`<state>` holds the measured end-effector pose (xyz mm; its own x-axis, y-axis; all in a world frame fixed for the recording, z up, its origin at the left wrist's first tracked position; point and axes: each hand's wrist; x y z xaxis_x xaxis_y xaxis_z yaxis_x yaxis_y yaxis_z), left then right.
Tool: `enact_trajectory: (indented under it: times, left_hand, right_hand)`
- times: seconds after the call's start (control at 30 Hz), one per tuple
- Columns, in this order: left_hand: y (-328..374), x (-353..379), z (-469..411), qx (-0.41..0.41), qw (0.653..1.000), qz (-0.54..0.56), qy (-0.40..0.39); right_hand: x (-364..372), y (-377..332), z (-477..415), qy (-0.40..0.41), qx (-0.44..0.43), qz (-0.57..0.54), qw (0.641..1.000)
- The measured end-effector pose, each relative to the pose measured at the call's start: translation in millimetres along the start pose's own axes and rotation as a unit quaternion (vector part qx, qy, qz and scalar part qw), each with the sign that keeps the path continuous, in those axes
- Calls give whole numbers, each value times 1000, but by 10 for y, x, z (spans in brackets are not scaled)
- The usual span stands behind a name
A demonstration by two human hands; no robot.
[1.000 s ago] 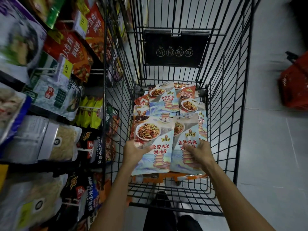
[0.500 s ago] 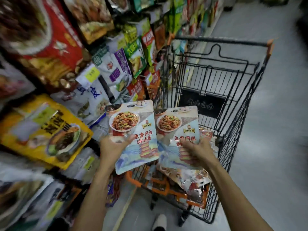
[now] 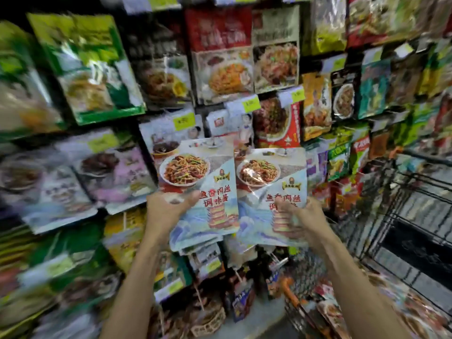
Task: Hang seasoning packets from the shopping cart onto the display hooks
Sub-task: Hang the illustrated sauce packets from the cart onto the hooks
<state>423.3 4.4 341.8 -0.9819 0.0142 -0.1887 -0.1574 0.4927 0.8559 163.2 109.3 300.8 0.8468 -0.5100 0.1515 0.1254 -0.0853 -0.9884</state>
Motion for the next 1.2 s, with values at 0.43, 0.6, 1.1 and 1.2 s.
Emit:
enact_trajectory:
  times: [0.43,0.6,1.1,1.2]
  left_hand:
    - [-204,-2732,533,-76,979,-82,170]
    - [-406,-3168,441,-94,978,-101,158]
    - [-691,-3201,-425,-177,971,10,158]
    - [-730,-3167,-443,-183,971,2,152]
  right_hand:
    - [2367,-170,685,-209,-16,-26,978]
    - [2738,-2,828,-207,-20,-8,978]
    - [2990,8,562,-188,-26,10,982]
    - [3064,-15,542,-201,-22,-1,979]
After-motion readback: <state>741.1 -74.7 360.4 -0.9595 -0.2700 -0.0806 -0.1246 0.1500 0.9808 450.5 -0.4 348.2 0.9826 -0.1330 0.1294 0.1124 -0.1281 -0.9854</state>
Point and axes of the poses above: each hand's wrist, its own z-axis away from the middle knuckle, its own x-axis out of the palm, y = z × x, and after that the axes turned 3 degrees about y, right-handed
